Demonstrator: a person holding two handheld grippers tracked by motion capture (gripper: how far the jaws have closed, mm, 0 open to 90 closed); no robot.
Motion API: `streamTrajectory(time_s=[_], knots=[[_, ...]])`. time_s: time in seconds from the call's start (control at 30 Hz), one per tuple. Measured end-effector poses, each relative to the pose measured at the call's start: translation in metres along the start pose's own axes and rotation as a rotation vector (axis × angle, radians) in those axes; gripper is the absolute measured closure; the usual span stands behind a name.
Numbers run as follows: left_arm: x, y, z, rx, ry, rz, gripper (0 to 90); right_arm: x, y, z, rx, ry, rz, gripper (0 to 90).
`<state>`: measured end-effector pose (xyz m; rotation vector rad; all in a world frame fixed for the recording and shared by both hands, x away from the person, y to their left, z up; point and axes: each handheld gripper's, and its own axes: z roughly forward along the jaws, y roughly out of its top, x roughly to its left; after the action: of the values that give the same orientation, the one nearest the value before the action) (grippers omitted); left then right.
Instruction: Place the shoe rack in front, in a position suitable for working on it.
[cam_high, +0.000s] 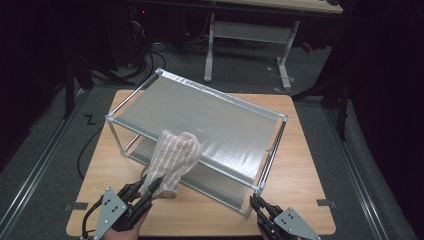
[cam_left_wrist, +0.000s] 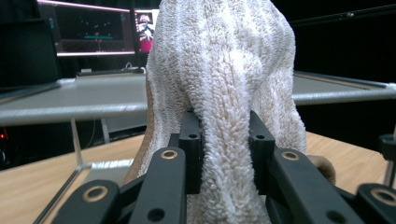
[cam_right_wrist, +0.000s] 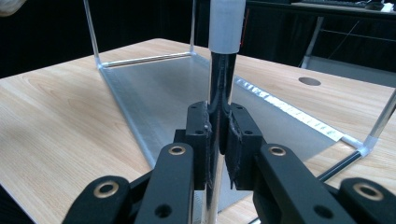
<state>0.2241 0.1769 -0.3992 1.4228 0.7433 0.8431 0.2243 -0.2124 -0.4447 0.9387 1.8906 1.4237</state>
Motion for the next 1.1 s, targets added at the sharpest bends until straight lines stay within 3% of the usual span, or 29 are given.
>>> streamTrajectory(time_s=[0.23,0.4,0.67,0.8,0.87,0.9,1.1], knots=[[-0.008,0.016,0.024,-0.006,-0.028,0.016,73.8,-0.007,-0.001,-0.002,0.016,0.031,0.010,68.5],[-0.014,0.021,0.034,-0.004,-0.038,0.028,73.9,-0.008,-0.004,-0.004,0.028,0.021,-0.019,69.6],[-0.027,0.027,0.052,0.008,-0.067,0.040,73.9,-0.003,-0.007,-0.001,0.051,0.026,-0.045,80.0],[-0.041,0.031,0.062,0.003,-0.106,0.029,73.9,-0.004,-0.007,0.000,0.049,0.036,-0.035,80.2],[-0.053,0.034,0.067,0.004,-0.129,0.032,73.8,-0.004,-0.006,0.000,0.052,0.035,-0.037,80.2],[-0.065,0.038,0.073,0.016,-0.151,0.038,73.8,-0.004,-0.006,0.000,0.055,0.035,-0.041,80.1],[-0.089,0.048,0.091,0.022,-0.181,0.055,73.7,-0.003,-0.006,0.001,0.055,0.039,-0.042,80.2]])
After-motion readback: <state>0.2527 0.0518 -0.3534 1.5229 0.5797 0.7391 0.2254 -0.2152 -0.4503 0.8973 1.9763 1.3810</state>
